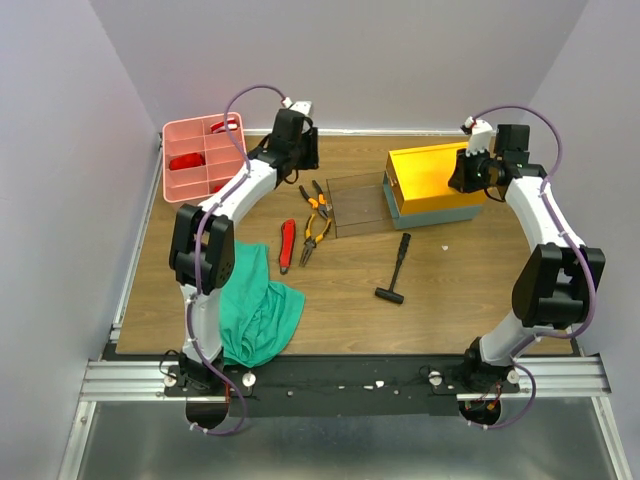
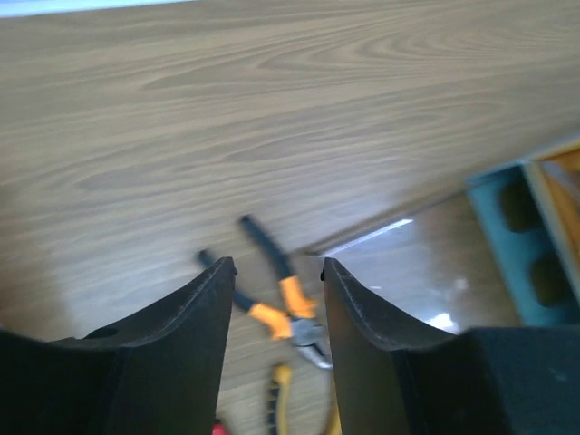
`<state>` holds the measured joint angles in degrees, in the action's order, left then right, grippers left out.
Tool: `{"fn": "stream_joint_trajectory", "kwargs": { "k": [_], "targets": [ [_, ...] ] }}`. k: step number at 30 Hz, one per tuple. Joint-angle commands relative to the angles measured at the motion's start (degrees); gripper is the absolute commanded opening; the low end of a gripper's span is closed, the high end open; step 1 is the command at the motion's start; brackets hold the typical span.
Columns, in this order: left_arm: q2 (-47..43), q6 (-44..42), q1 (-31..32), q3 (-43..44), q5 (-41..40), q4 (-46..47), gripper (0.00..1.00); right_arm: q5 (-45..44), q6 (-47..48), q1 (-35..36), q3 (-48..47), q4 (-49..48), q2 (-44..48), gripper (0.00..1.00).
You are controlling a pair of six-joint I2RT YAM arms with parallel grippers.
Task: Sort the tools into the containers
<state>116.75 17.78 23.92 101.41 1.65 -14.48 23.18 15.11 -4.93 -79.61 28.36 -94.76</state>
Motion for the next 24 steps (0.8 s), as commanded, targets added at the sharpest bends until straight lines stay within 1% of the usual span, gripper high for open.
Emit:
{"fn": "stream_joint_trajectory", "kwargs": {
  "k": [1, 3, 4, 7, 13, 16, 18, 21, 23, 24],
  "targets": [
    [0.4, 0.05, -0.81, -2.96, -11.4, -4.59, 0.57, -0.15, 0.35, 0.36, -1.33, 0.38, -1.39, 0.19],
    [1.55, 0.76, -0.72, -3.76, -10.62, -4.59, 0.59, -0.15, 0.27, 0.45, -1.6, 0.47, -1.48, 0.19],
    [2.68, 1.29, -0.72, -3.85, -11.05, -4.68, 0.61, -0.15, 0.35, 0.36, -1.51, 0.47, -1.48, 0.19],
    [5.23, 2.35, -0.81, -3.59, -12.63, -4.59, 0.65, -0.33, 0.53, 0.45, -0.72, 0.38, -0.95, 0.19],
    [9.19, 3.48, -0.9, -1.74, -12.89, -4.77, 0.65, -1.47, 1.41, 0.45, 1.48, 0.03, 0.28, 0.2],
    [10.16, 5.23, -0.9, -2.26, -13.25, -5.64, 0.63, -1.73, 1.76, 0.45, 1.92, -0.06, 0.63, 0.2],
    [10.43, 5.77, -0.9, -2.96, -12.03, -5.91, 0.63, -2.08, 1.94, 0.45, 2.01, -0.14, 0.63, 0.19],
    [11.48, 7.0, -0.81, -3.23, -11.32, -6.52, 0.58, -2.26, 2.11, 0.36, 1.83, -0.15, 0.37, 0.2],
    [11.83, 7.35, -0.63, -3.49, -10.71, -7.57, 0.48, -2.26, 2.11, 0.45, 1.66, -0.06, 0.28, 0.2],
    [11.84, 7.62, -0.54, -4.02, -10.18, -8.02, 0.46, -2.26, 2.11, 0.36, 1.57, 0.03, 0.1, 0.2]
  ]
}}
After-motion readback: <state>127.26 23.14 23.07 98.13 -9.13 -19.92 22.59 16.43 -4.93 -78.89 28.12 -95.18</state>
